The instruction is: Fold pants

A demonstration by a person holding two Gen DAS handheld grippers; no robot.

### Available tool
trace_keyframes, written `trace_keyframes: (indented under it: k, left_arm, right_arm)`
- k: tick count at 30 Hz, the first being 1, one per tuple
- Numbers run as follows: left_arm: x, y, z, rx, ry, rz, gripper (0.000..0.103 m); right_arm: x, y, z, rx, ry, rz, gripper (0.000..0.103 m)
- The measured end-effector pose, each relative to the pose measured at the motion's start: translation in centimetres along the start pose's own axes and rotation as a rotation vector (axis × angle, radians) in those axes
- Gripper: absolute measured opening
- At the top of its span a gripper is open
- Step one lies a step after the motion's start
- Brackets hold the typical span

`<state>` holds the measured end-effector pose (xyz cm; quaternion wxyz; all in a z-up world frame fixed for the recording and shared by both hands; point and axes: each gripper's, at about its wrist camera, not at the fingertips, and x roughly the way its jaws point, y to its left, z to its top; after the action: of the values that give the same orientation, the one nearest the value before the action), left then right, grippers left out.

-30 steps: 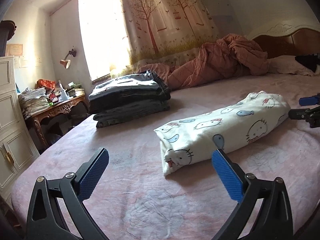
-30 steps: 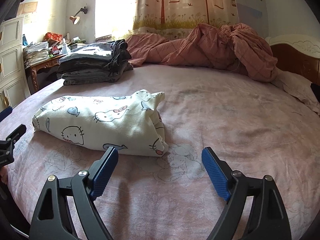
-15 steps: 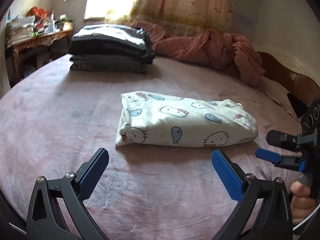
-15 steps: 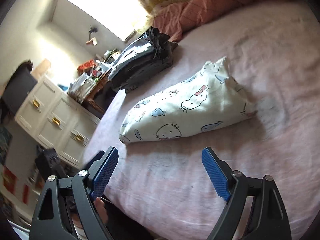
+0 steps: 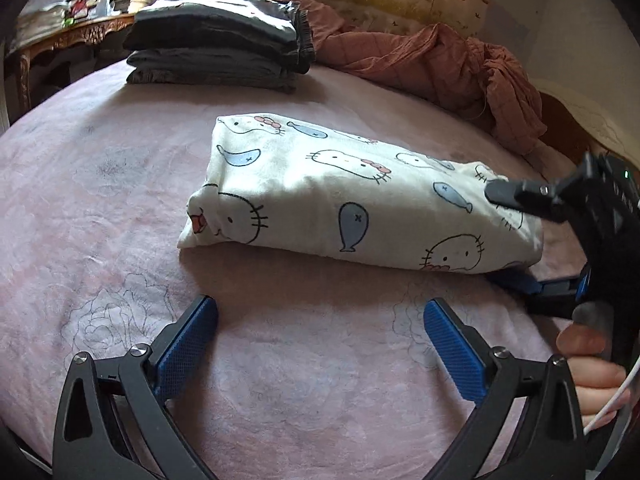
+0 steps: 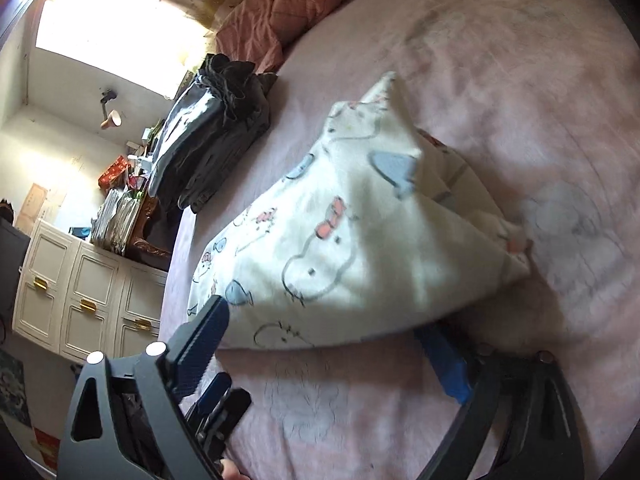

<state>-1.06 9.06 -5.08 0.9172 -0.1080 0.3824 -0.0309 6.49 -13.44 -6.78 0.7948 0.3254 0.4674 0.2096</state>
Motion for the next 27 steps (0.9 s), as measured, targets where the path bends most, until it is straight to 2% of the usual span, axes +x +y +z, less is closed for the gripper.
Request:
trace_keyframes:
  k: [4, 7, 11, 15, 18, 21, 23, 25, 27]
  left_arm:
    - [0.5, -1.3, -0.6, 0.091, -0.014, 0.078, 0.102]
    - [0.4, -0.8, -0.4, 0.075, -0.01, 0.063, 0.102]
    - [0.4, -0.5, -0.2, 0.069, -0.007, 0.053, 0.102]
    - [0.4, -0.4, 0.1, 0.056, -0.006, 0.04, 0.102]
    - [0.0, 0.8, 0.8, -0.044, -0.004, -0.048, 0.102]
    - [0.0, 3.2, 2.1, -0.261, -0.006, -0.184, 0.102]
    - [0.7, 4.3, 3.0, -0.367, 0.003, -0.257, 0.092]
    - [1.7, 4.6, 3.7, -0.42, 0.036, -0.269, 0.076]
    - [2.6, 4.8, 4.3, -0.457, 0.046, -0.282, 0.071]
  right_arm:
    - [1.7, 1.8, 0.4, -0.091, -0.092, -0.065, 0.101]
    - [2.4, 2.1, 1.3, -0.127, -0.134, -0.081, 0.101]
    - [2.2, 1.5, 2.1, -0.115, -0.141, -0.025, 0.101]
    - [1.8, 1.1, 1.8, -0.126, -0.161, -0.017, 0.092]
    - [1.2, 0.3, 1.5, -0.105, -0.2, 0.036, 0.09]
    - [0.5, -0.5, 1.4, -0.077, -0.23, 0.067, 0.086]
    - [0.5, -0.4, 1.2, -0.087, -0.234, 0.06, 0.086]
    - [0.7, -0.2, 1.0, -0.102, -0.232, 0.04, 0.086]
    - [0.6, -0.2, 0.9, -0.109, -0.233, 0.038, 0.086]
